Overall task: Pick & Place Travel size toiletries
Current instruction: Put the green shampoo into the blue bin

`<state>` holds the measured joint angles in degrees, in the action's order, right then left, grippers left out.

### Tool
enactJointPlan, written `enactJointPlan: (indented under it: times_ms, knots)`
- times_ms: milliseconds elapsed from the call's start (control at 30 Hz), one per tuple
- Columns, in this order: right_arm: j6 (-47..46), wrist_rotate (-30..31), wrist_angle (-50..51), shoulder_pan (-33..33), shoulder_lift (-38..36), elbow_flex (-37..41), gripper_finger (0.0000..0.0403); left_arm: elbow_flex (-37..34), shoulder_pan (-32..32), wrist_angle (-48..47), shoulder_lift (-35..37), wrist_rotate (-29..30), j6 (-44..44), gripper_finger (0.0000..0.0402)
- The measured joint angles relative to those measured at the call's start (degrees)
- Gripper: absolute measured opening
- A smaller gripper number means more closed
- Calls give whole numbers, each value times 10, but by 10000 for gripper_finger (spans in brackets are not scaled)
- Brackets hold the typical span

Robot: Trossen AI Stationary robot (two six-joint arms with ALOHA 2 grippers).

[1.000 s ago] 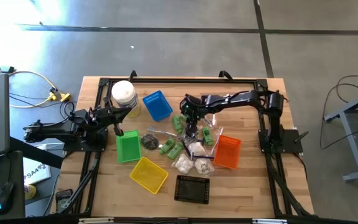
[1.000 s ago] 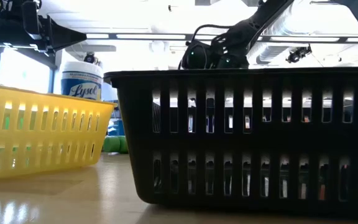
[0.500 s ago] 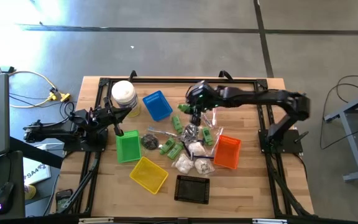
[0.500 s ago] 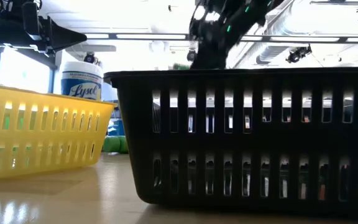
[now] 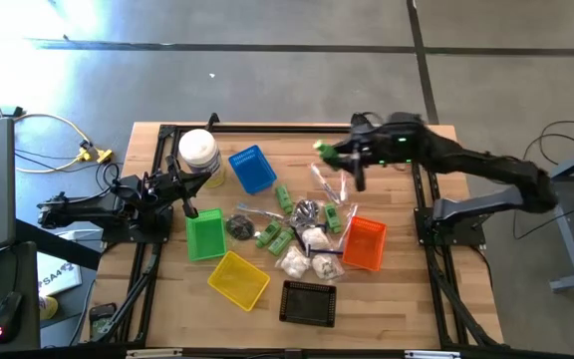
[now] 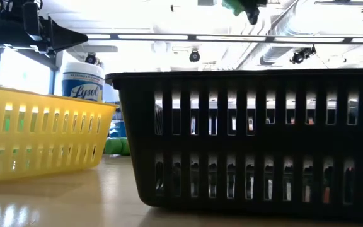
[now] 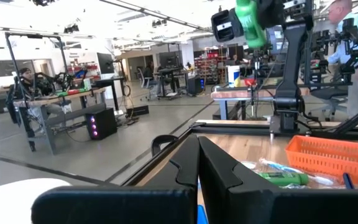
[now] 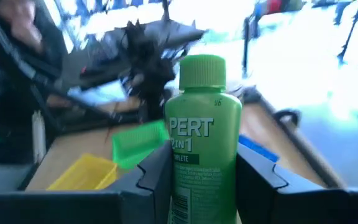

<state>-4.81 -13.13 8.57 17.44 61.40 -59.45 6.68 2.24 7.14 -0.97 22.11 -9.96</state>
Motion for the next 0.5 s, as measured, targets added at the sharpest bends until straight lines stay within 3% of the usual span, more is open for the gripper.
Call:
enactJointPlan:
  times_ms: [500]
  knots:
    - [-32, 58, -146, 3, -271, 257, 130, 0, 0, 0, 0, -1, -3, 0]
